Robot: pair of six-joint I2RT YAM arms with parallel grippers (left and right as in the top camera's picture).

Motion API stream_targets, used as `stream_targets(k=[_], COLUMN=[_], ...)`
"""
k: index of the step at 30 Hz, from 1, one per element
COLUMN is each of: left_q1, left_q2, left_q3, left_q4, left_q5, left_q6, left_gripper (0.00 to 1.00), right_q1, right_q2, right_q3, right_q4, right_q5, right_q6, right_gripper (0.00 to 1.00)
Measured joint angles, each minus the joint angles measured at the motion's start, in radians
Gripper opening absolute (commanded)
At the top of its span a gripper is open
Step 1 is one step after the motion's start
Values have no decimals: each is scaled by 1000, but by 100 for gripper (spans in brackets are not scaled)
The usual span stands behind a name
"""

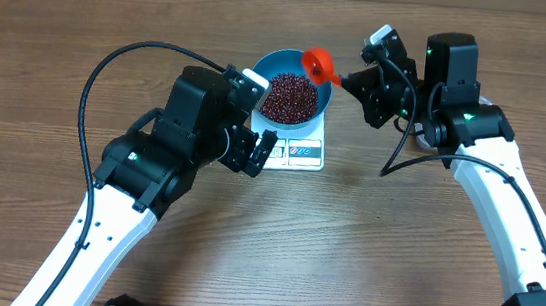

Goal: Scoop item into bowl and weigh 150g on scale

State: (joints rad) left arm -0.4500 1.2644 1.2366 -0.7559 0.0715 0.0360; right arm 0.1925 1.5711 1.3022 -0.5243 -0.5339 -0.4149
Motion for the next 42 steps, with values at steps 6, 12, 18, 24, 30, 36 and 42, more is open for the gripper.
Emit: stream_targets(k=[6, 12, 18, 24, 30, 36, 42], left_q1=[0, 0, 0, 0, 0, 0, 0], left_q2=[0, 0, 0, 0, 0, 0, 0], left_q3=[0, 0, 0, 0, 0, 0, 0], left_q4=[0, 0, 0, 0, 0, 0, 0], left_q5=[0, 0, 0, 0, 0, 0, 0], left_q6=[0, 0, 0, 0, 0, 0, 0], left_gripper=[100, 100, 99, 100, 100, 100, 100], right_q1=[5, 13, 24, 27, 34, 39, 47], right_q2=[5, 5, 5, 5, 6, 6, 6], right_q3=[0, 0, 0, 0, 0, 0, 0], right_q4=[0, 1, 0, 1, 10, 15, 15], right_q5=[36, 41, 44, 65, 84, 99, 110], right_q6=[-4, -5, -22, -29, -24, -25, -31], right_gripper=[4, 4, 4, 4, 4, 3, 4])
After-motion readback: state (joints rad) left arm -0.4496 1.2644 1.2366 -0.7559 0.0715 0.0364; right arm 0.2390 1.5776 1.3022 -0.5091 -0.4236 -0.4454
